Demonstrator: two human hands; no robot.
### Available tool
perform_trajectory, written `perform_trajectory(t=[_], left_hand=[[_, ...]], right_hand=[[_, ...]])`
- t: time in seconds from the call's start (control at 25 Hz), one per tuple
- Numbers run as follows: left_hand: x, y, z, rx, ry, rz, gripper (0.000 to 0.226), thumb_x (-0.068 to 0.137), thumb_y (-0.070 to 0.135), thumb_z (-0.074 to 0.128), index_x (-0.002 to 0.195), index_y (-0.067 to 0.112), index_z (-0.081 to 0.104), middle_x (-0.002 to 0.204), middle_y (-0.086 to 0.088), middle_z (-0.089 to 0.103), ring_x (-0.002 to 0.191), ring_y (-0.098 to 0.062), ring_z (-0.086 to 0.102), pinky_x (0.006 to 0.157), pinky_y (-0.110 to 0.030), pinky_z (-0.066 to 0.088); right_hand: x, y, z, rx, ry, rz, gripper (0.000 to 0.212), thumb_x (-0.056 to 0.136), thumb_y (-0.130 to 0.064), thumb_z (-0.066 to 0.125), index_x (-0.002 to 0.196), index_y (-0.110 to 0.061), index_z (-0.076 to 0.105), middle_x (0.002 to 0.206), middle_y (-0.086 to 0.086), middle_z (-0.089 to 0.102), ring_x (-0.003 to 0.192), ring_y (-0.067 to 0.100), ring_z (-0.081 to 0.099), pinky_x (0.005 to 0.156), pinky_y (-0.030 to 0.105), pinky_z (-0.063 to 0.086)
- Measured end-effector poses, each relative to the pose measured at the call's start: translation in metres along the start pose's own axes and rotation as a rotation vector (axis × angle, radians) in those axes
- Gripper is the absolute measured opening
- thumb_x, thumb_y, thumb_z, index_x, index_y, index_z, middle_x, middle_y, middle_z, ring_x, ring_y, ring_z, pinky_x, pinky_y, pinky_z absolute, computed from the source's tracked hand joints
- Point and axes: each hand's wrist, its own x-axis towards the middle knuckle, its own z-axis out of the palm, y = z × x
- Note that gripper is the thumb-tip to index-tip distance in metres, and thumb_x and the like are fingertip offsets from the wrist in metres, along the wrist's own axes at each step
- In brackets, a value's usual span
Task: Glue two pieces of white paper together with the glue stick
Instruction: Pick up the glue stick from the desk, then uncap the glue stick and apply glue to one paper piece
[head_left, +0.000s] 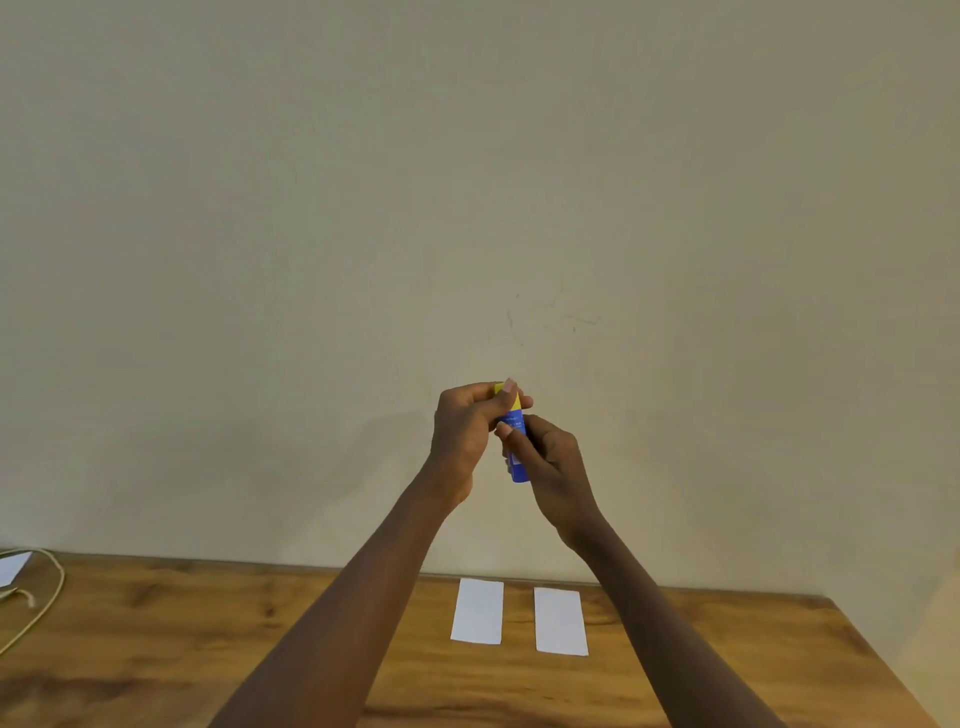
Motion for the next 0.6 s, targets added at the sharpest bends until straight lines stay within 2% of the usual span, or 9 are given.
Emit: perform_trajectory(t=[0.16, 0.24, 0.32, 0.36, 0.4, 0.44, 0.52, 0.56, 0.6], left_hand=[[-0.005, 0.008, -0.005, -0.009, -0.132, -0.014, 0.028, 0.094, 0.025, 0.036, 0.082, 0.015, 0.06, 0.097, -0.004, 0.064, 0.062, 0.006, 0.065, 0.048, 0.002, 0.043], [-0.006, 0.012, -0.009, -0.039, -0.152, -0.035, 0.029, 0.095, 0.027, 0.034, 0.081, 0.02, 0.059, 0.1, -0.004, 0.064, 0.065, 0.005, 0.066, 0.057, -0.002, 0.047], [-0.007, 0.014, -0.011, -0.058, -0.15, -0.057, 0.029, 0.094, 0.029, 0.034, 0.082, 0.024, 0.059, 0.102, -0.002, 0.064, 0.074, -0.003, 0.066, 0.084, -0.022, 0.044], [-0.008, 0.014, -0.011, -0.066, -0.143, -0.076, 0.029, 0.094, 0.03, 0.034, 0.082, 0.026, 0.06, 0.101, -0.001, 0.064, 0.08, -0.006, 0.064, 0.092, -0.037, 0.035], [-0.009, 0.014, -0.009, -0.07, -0.14, -0.094, 0.029, 0.094, 0.03, 0.034, 0.081, 0.026, 0.06, 0.1, 0.001, 0.065, 0.085, -0.01, 0.062, 0.095, -0.046, 0.028], [-0.01, 0.015, -0.007, -0.077, -0.137, -0.103, 0.03, 0.094, 0.03, 0.034, 0.081, 0.026, 0.06, 0.098, 0.003, 0.066, 0.089, -0.014, 0.061, 0.095, -0.049, 0.027], [-0.007, 0.022, -0.01, -0.224, -0.116, -0.096, 0.03, 0.094, 0.03, 0.033, 0.079, 0.025, 0.058, 0.087, 0.009, 0.07, 0.096, -0.018, 0.058, 0.085, -0.042, 0.038], [-0.003, 0.028, -0.015, -0.358, -0.064, -0.091, 0.029, 0.094, 0.031, 0.032, 0.078, 0.024, 0.055, 0.082, 0.012, 0.072, 0.101, -0.017, 0.056, 0.077, -0.037, 0.041], [0.004, 0.035, -0.025, -0.449, 0.017, -0.084, 0.028, 0.094, 0.032, 0.031, 0.077, 0.025, 0.052, 0.083, 0.013, 0.071, 0.105, -0.013, 0.054, 0.075, -0.037, 0.038]], right_hand=[[0.001, -0.014, -0.002, 0.146, -0.091, 0.065, 0.023, 0.092, -0.018, 0.041, 0.074, -0.02, 0.055, 0.066, -0.001, 0.053, 0.054, 0.005, 0.052, 0.056, 0.01, 0.045], [0.001, -0.019, -0.004, 0.159, -0.123, 0.089, 0.022, 0.093, -0.019, 0.04, 0.077, -0.02, 0.055, 0.068, 0.0, 0.052, 0.058, 0.009, 0.051, 0.056, 0.011, 0.046], [0.0, -0.024, -0.005, 0.184, -0.145, 0.103, 0.023, 0.093, -0.018, 0.039, 0.078, -0.019, 0.056, 0.069, 0.0, 0.052, 0.06, 0.011, 0.05, 0.056, 0.011, 0.046], [0.001, -0.027, -0.006, 0.199, -0.15, 0.111, 0.023, 0.093, -0.018, 0.038, 0.078, -0.019, 0.056, 0.07, 0.0, 0.052, 0.059, 0.01, 0.05, 0.055, 0.011, 0.046], [0.001, -0.03, -0.006, 0.217, -0.153, 0.121, 0.023, 0.093, -0.018, 0.038, 0.079, -0.019, 0.056, 0.07, 0.0, 0.052, 0.058, 0.009, 0.05, 0.055, 0.011, 0.045], [0.002, -0.032, -0.007, 0.239, -0.161, 0.131, 0.024, 0.093, -0.019, 0.037, 0.079, -0.018, 0.057, 0.07, -0.001, 0.052, 0.057, 0.008, 0.051, 0.055, 0.012, 0.045], [0.001, -0.035, -0.01, 0.303, -0.215, 0.135, 0.027, 0.094, -0.02, 0.037, 0.077, -0.018, 0.058, 0.068, -0.004, 0.052, 0.056, 0.006, 0.048, 0.056, 0.016, 0.043], [-0.002, -0.034, -0.011, 0.343, -0.252, 0.13, 0.028, 0.093, -0.022, 0.037, 0.075, -0.018, 0.058, 0.065, -0.008, 0.053, 0.056, 0.005, 0.046, 0.056, 0.017, 0.042], [-0.007, -0.032, -0.012, 0.369, -0.271, 0.127, 0.029, 0.092, -0.025, 0.038, 0.073, -0.019, 0.058, 0.063, -0.011, 0.053, 0.055, 0.005, 0.045, 0.055, 0.017, 0.04]])
